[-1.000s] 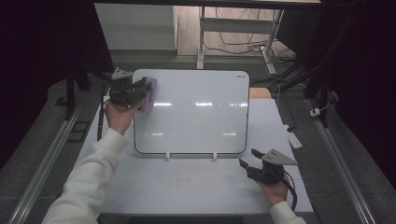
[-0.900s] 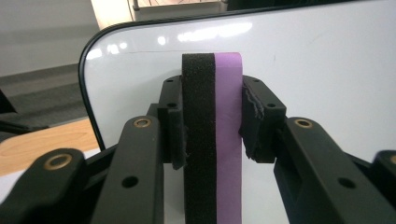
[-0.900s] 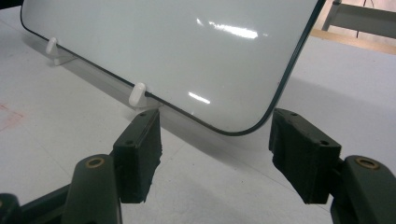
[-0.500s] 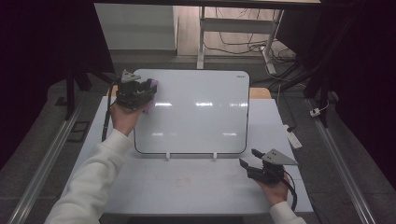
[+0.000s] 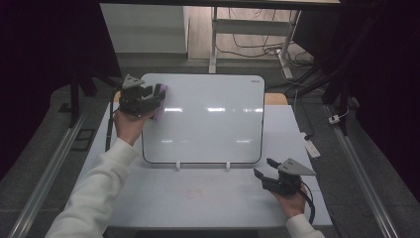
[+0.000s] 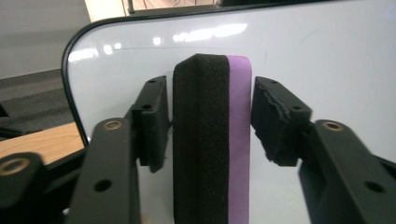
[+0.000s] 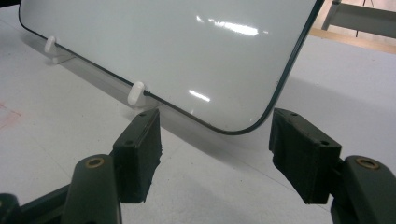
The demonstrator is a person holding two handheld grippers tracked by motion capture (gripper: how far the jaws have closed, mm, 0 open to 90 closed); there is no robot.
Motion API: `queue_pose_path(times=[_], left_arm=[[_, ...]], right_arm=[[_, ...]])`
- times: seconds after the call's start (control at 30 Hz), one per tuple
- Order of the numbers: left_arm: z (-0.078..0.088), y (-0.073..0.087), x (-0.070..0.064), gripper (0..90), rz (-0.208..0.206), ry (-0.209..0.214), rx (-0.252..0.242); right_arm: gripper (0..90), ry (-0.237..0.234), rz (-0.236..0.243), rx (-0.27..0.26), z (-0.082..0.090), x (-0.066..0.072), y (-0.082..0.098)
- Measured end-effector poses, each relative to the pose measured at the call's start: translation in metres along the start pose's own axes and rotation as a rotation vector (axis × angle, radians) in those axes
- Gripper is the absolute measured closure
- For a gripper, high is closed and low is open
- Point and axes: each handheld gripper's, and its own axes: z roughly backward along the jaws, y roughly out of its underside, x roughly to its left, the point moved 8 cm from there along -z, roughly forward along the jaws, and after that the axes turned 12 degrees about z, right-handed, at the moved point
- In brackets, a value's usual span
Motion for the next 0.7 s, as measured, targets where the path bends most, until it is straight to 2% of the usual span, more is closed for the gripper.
queue_pose_path(times=[0.1, 0.43, 0.7], left_arm=[[0.005, 0.000, 0.002, 41.6, 0.008, 0.023, -0.006], [0.020, 0.008, 0.003, 31.2, -0.015, 0.107, 0.007], [0.037, 0.023, 0.002, 27.5, -0.034, 0.136, 0.034]], right_arm=[[34.0, -0.001, 0.000, -0.001, 0.000, 0.000, 0.000], [34.0, 0.000, 0.002, 0.003, -0.001, 0.000, 0.000], [33.9, 0.003, 0.001, 0.003, 0.000, 0.000, 0.000]])
